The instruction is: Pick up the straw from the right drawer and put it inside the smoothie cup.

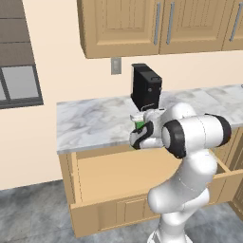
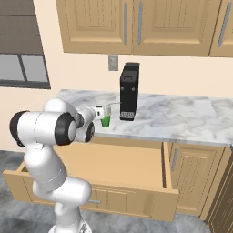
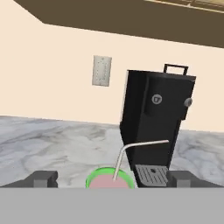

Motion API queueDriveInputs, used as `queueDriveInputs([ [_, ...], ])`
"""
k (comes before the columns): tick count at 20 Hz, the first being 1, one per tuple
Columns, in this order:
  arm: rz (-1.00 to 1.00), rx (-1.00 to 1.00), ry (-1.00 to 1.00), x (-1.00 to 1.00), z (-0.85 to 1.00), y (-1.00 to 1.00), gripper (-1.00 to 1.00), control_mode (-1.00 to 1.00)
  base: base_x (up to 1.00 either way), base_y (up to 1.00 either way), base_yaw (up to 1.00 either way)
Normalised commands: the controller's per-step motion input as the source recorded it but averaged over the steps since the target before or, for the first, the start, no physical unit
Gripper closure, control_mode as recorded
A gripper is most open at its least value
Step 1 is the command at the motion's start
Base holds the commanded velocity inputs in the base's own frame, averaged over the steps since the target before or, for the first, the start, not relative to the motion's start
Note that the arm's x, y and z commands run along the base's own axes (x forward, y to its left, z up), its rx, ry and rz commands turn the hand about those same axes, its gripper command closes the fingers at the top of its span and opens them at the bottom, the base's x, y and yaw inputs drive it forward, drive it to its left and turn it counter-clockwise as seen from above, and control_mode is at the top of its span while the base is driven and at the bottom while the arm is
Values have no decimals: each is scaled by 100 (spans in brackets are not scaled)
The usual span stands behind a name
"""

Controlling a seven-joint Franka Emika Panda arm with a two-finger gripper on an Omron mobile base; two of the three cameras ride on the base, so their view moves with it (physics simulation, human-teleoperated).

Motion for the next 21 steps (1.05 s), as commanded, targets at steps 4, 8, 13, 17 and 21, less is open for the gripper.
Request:
queueDriveInputs([
  [4, 0, -20, 2, -70, 22, 73, -100, -100, 0, 0, 0],
  [8, 0, -17, 17, -61, 45, 74, -100, -100, 0, 0, 0],
  [13, 0, -14, 24, -56, 58, 73, -100, -100, 0, 0, 0],
  [17, 0, -11, 23, -41, 68, 74, -100, -100, 0, 0, 0],
  [21, -2, -8, 13, -26, 68, 68, -100, -100, 0, 0, 0],
])
